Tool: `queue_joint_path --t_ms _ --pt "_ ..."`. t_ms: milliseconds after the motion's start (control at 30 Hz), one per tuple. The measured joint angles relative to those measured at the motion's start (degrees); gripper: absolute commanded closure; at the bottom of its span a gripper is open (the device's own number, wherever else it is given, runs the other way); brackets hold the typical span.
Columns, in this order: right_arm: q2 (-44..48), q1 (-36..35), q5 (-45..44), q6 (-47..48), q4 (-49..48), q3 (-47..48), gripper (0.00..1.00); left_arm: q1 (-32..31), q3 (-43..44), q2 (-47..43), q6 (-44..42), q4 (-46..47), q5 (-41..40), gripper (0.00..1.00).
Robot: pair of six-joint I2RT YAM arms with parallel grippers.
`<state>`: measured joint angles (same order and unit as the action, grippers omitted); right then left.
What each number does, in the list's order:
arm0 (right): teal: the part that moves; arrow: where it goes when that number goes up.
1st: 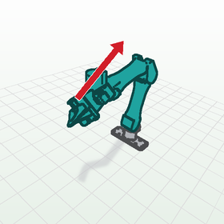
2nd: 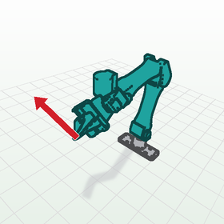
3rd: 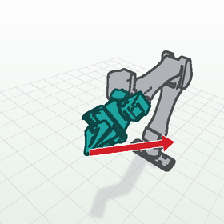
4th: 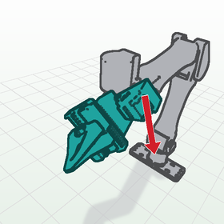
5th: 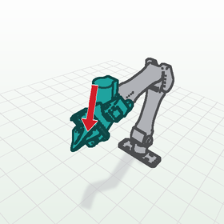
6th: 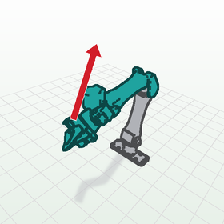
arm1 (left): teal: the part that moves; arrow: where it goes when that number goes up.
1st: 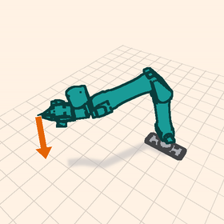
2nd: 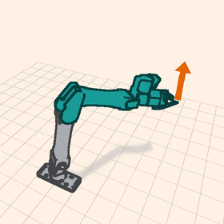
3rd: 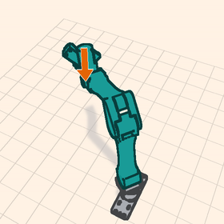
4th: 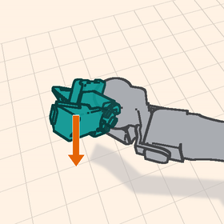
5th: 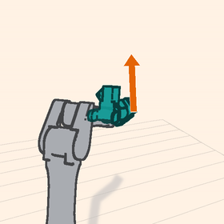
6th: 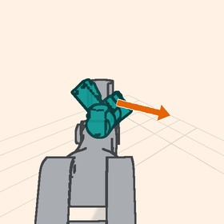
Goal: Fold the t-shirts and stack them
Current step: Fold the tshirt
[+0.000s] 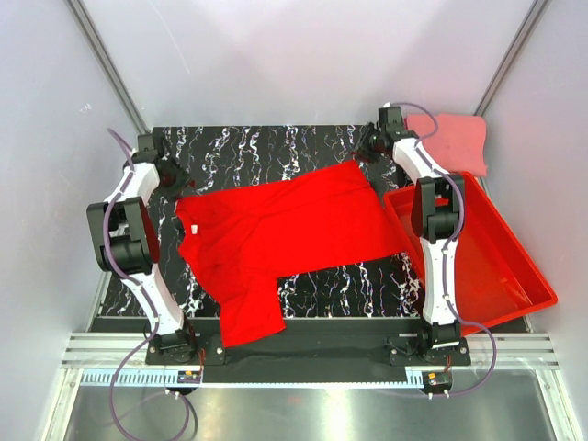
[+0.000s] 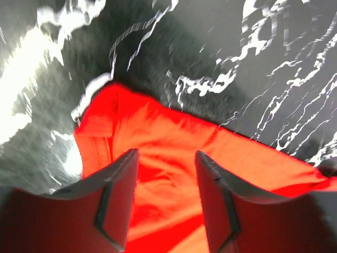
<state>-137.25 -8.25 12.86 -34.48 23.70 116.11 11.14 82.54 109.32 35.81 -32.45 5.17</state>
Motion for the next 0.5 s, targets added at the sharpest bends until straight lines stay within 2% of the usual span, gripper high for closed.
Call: queue_joint_path --t_ms 67,233,500 --pt "-0.55 0.02 2.27 4.17 1.60 3.69 0.55 -0.13 0.59 -0.15 -3.76 -0.02 -1.33 0.41" --pt "-3.87 0.17 5.38 13.88 6.47 12.09 0.54 -0.13 1.57 0.87 -12.26 -2.69 -4.39 0.42" --pt "-9.01 1.70 5.99 22.73 10.21 15.37 0.53 -0.07 6.62 8.94 -21.16 -4.81 -4.61 0.43"
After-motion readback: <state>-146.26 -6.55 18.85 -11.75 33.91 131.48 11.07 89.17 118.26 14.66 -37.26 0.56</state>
